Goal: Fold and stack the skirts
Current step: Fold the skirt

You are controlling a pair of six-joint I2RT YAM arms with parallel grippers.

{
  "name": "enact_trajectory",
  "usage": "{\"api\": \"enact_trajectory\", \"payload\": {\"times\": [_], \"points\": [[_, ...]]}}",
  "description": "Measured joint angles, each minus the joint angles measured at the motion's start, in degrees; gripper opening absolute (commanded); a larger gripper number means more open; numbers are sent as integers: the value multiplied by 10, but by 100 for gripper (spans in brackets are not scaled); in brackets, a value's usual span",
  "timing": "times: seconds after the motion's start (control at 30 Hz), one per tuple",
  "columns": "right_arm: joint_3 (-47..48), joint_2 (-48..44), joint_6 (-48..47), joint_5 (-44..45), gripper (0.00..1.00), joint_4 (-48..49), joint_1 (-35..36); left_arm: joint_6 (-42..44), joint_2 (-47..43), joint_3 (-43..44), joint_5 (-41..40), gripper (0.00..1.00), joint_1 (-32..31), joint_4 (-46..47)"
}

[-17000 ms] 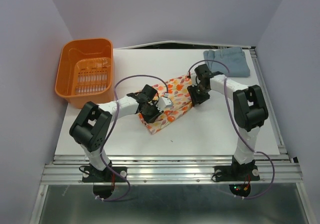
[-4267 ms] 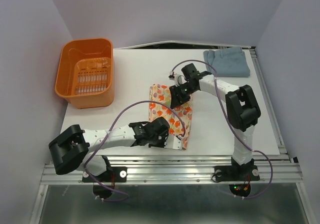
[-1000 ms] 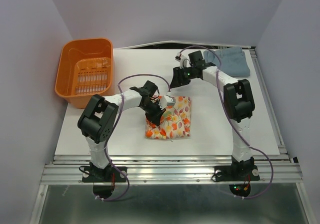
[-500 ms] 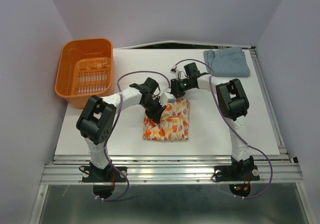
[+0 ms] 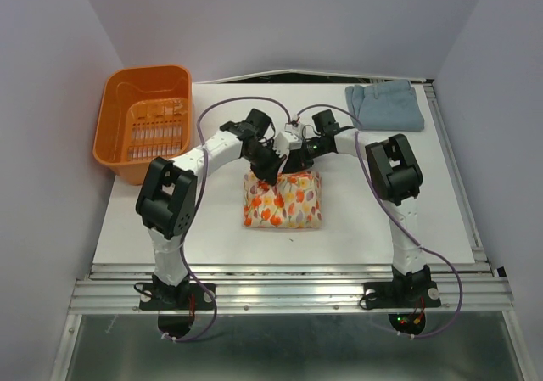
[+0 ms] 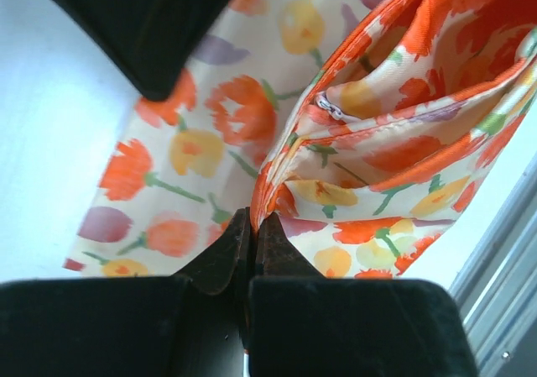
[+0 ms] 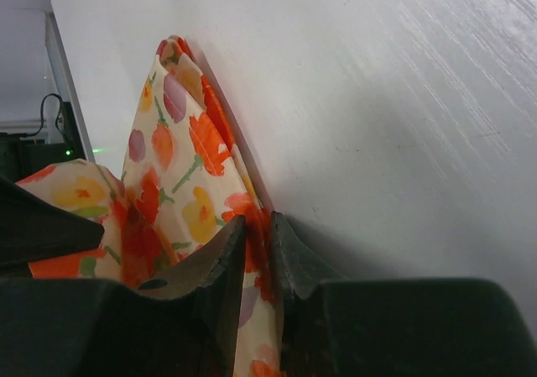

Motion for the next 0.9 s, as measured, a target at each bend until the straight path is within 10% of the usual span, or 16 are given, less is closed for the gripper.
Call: {"api": "enact_trajectory", "payload": {"times": [0.9], "points": [[0,5,-2,-20,27,-3,0,2,71,59,-93,9,11,19]]}}
